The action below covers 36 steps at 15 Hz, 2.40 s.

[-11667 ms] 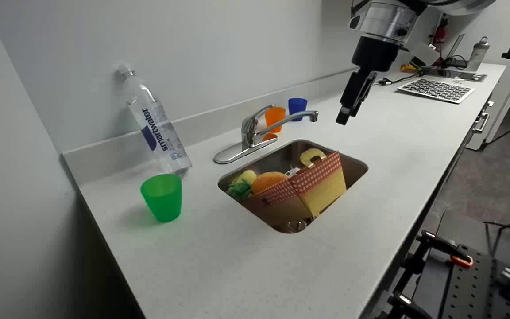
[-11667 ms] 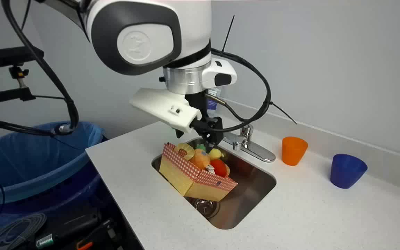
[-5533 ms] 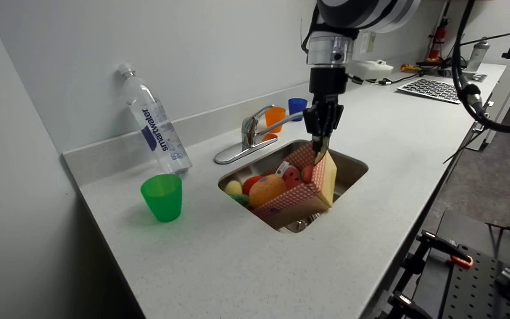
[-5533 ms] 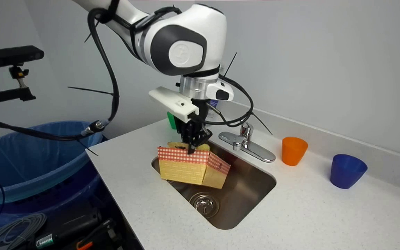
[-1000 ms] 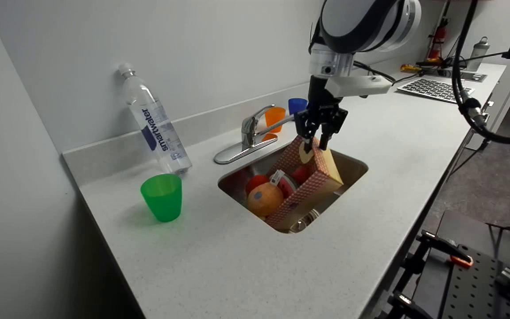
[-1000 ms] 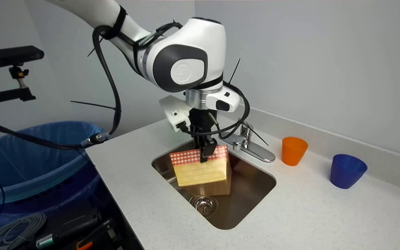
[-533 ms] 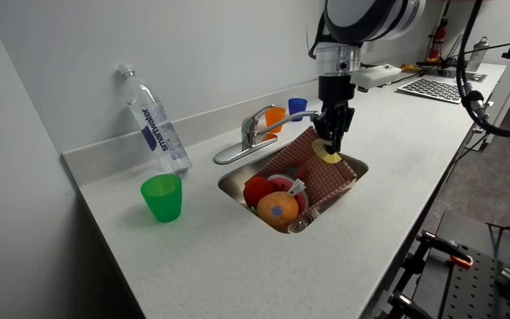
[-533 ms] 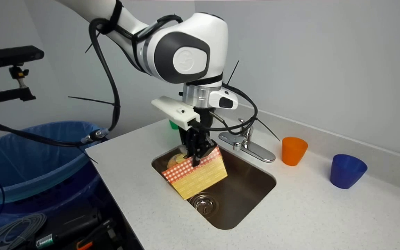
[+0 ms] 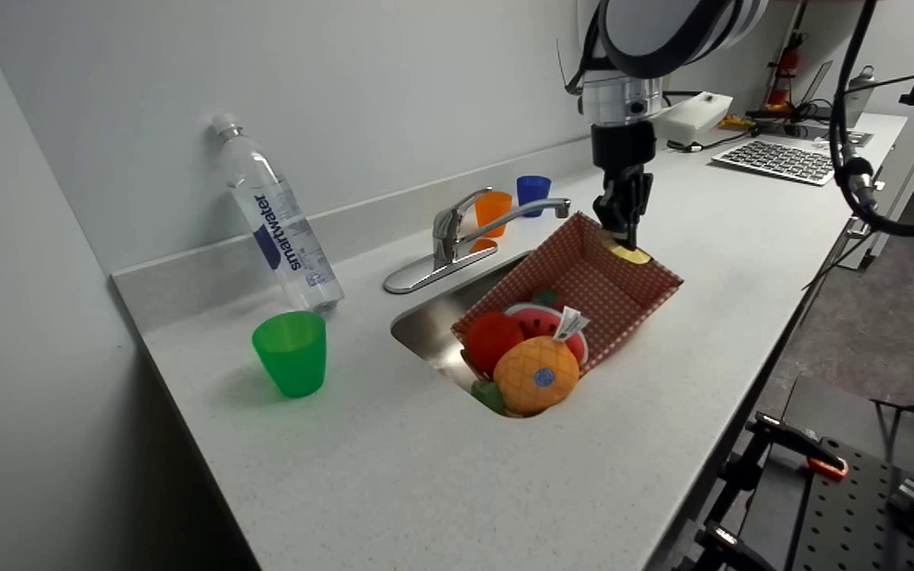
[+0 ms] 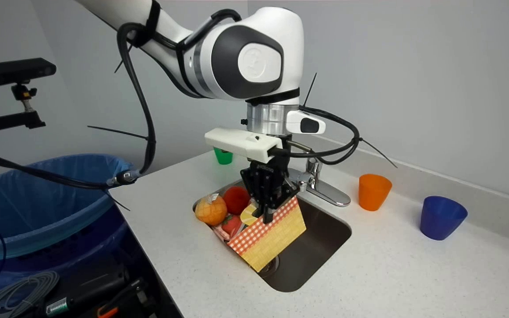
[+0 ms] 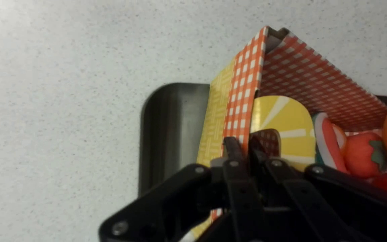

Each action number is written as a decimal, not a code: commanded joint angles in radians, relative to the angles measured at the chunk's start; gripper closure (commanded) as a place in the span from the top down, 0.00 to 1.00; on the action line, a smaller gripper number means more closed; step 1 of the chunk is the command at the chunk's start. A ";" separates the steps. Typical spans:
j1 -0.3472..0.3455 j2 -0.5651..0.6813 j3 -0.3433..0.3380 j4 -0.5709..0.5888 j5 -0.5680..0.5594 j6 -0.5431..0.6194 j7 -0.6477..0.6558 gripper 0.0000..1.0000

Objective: Remove the box out of the sink

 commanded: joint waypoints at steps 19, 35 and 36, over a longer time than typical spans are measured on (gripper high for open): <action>-0.173 0.006 -0.221 0.048 0.169 0.269 -0.243 0.03; -0.277 0.126 -0.277 0.174 0.239 0.211 -0.351 0.03; -0.280 0.131 -0.277 0.187 0.238 0.211 -0.362 0.03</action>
